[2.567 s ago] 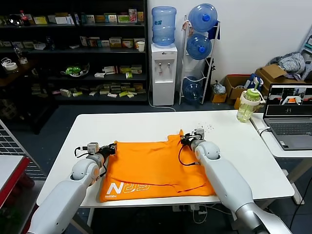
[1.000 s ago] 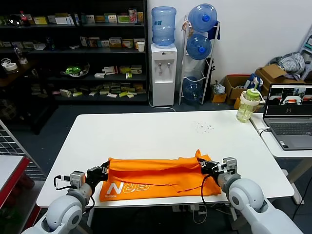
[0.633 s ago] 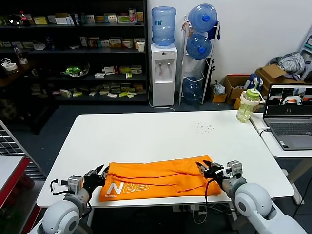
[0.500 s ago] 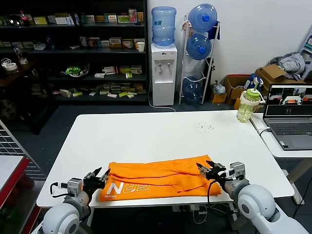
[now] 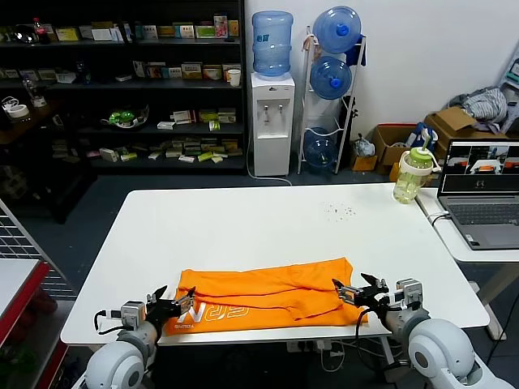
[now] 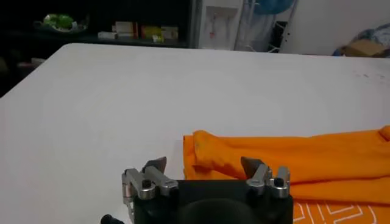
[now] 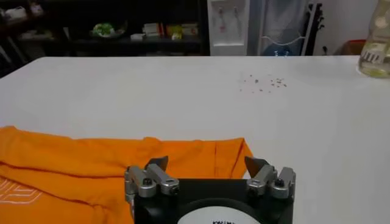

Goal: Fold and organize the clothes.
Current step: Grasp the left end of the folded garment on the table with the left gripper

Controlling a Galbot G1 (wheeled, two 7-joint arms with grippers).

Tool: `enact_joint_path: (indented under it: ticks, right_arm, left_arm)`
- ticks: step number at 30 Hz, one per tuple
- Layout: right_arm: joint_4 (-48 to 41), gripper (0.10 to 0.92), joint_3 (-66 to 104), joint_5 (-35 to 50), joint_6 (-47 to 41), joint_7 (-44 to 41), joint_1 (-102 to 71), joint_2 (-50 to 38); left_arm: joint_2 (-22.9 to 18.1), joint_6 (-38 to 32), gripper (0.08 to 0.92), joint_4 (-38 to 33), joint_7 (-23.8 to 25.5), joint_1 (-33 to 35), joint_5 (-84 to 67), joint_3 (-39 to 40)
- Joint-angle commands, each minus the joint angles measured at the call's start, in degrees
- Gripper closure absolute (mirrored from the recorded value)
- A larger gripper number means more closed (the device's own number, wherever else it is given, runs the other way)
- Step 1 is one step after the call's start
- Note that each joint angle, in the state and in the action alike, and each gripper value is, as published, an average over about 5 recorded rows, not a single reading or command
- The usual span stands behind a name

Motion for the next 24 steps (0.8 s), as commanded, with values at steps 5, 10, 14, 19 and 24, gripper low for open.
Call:
enact_joint_path:
  ticks: [5,10,14,19,24]
  right_arm:
    - [0.24,0.203,1.18,-0.24,-0.11,-0.15,-1.32,0.27]
    - [0.06,0.203,0.71,-0.46,-0.1,-0.11,-1.1,0.57]
    - [-0.07,0.203,0.57,-0.64,-0.11,-0.08,-1.03,0.76]
    - [-0.14,0.203,0.51,-0.89,-0.09,-0.13,-1.2,0.92]
    - [-0.36,0.203,0.15,-1.08,0.0,-0.1,-0.77,1.21]
  left_arm:
    - [-2.68,-1.96,0.229,6.07,0.9,-0.76,2.2,1.06]
    - [-3.0,-2.17,0.371,6.11,0.48,-1.0,2.31,1.37]
    - [-3.49,-2.49,0.484,6.2,0.07,-1.06,2.49,1.42]
    - [-3.79,-2.97,0.631,5.47,-0.52,-0.68,2.61,1.24]
    - [-3.37,-3.18,0.778,2.59,-0.95,0.06,2.33,0.95]
